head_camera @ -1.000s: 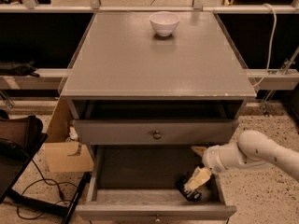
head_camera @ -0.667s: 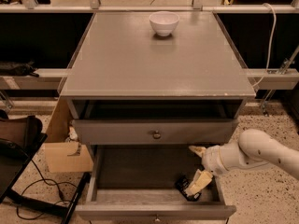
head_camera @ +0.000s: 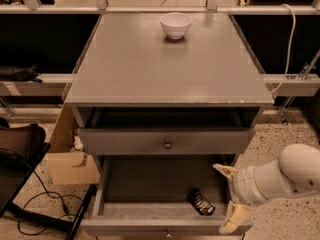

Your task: Place rxbar chocolate into middle drawer

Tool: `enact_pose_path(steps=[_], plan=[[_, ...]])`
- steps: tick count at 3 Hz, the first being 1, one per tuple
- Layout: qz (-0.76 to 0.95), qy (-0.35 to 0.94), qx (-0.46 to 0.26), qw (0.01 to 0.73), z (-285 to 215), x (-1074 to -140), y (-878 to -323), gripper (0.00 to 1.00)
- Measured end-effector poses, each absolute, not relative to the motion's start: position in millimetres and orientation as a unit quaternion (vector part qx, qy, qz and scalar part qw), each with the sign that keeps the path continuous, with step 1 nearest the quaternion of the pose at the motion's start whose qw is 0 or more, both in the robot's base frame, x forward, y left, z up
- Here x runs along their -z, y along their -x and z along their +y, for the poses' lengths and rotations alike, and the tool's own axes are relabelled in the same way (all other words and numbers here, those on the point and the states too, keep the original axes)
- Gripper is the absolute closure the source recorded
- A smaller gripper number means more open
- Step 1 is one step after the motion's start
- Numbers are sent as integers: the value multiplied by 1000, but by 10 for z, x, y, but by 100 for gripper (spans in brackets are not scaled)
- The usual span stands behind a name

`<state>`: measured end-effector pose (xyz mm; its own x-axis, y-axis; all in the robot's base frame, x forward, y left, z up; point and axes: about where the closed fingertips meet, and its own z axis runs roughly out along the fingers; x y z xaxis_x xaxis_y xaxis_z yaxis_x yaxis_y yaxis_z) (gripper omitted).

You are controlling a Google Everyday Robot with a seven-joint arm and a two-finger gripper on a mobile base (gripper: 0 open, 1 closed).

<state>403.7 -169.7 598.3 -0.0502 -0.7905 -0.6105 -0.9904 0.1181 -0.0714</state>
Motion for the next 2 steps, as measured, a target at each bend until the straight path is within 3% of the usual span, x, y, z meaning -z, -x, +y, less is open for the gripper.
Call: enact_pose_path(steps=[1,2], plan=[[697,677,-103,212,-1895,-6581,-3615,0],[699,690,-44,180,-1967,-6978,-3534,0]])
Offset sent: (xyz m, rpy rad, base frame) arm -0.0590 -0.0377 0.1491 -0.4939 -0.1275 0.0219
